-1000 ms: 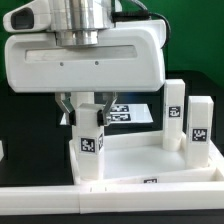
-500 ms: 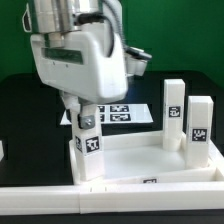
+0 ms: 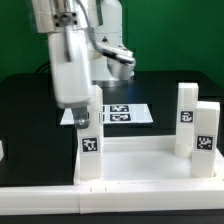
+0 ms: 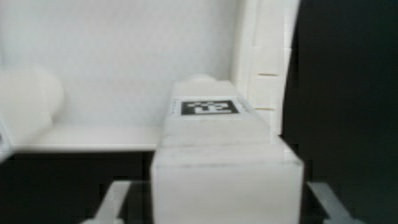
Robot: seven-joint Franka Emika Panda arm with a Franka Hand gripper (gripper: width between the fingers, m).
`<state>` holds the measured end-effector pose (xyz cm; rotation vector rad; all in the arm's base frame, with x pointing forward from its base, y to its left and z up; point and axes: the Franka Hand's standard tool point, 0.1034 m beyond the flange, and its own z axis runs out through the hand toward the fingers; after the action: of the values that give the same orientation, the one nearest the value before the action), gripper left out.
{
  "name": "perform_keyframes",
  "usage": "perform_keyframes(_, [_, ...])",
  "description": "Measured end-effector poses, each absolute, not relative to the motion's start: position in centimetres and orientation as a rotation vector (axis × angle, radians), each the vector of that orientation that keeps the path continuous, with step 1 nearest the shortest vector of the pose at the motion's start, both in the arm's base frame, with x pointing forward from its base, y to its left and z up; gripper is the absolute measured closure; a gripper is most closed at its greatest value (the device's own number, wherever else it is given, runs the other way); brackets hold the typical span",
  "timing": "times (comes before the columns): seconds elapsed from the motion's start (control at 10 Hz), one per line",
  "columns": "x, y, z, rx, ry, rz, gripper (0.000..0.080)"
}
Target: Assemble desk
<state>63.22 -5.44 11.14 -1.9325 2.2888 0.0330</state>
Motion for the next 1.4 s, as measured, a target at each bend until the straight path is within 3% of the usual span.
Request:
perform_keyframes(0.2, [63.4, -5.09, 10.93, -1.473, 2.553, 0.054, 0.0515])
perform_keyframes(0.4, [63.37, -5.14, 10.88, -1.419, 2.58, 0.052, 0.0515])
perform_keyframes(0.7, [63.26, -4.99, 10.56, -1.962, 2.214, -0.016, 0.019])
perform_keyframes(1.2, [63.23, -4.94, 10.55, -2.342, 1.82, -0.061, 0.0151])
perform_keyframes(1.4, [63.45, -4.77, 10.79, -2.731, 1.273, -0.118, 0.0151])
